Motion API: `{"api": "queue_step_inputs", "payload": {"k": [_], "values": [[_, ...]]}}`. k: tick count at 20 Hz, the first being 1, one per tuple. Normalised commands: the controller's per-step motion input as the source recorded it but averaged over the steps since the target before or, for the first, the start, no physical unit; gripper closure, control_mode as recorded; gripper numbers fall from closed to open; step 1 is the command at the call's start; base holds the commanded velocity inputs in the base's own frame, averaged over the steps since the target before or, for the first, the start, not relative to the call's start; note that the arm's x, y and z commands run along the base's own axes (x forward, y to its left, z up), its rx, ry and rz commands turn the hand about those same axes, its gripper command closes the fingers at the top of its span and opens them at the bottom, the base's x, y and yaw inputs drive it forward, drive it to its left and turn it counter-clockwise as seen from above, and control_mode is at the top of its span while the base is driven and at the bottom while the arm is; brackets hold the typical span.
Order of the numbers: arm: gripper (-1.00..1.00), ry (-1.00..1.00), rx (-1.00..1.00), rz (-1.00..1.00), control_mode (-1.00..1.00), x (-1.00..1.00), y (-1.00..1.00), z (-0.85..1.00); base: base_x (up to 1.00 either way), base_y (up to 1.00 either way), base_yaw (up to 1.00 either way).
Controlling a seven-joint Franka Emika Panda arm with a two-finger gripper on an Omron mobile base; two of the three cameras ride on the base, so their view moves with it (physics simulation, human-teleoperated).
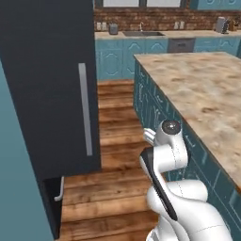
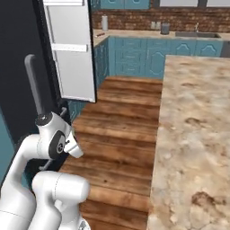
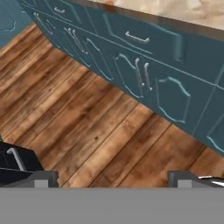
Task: Place the cold items (cucumber and onion) from the fridge in one tupperware on the dining counter. Place the warm items (hot dog and kebab skewer) in the stove area in another tupperware.
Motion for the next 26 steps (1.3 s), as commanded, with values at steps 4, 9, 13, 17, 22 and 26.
{"api": "queue_step_inputs", "payload": {"k": [4,9,13,17,22,26], "values": [[-1.00,0.00,0.00,0.00,1.00,0.00,0.00,0.00,1.00,-0.37,0.08],[-1.00,0.00,0.00,0.00,1.00,0.00,0.00,0.00,1.00,-0.64,0.11],[-1.00,0.00,0.00,0.00,1.00,0.00,0.00,0.00,1.00,-0.07,0.24],[-1.00,0.00,0.00,0.00,1.00,0.00,0.00,0.00,1.00,-0.11,0.36],[-1.00,0.00,0.00,0.00,1.00,0.00,0.00,0.00,0.84,-0.02,0.45],[-1.00,0.00,0.00,0.00,1.00,0.00,0.00,0.00,0.38,0.00,0.60]]}}
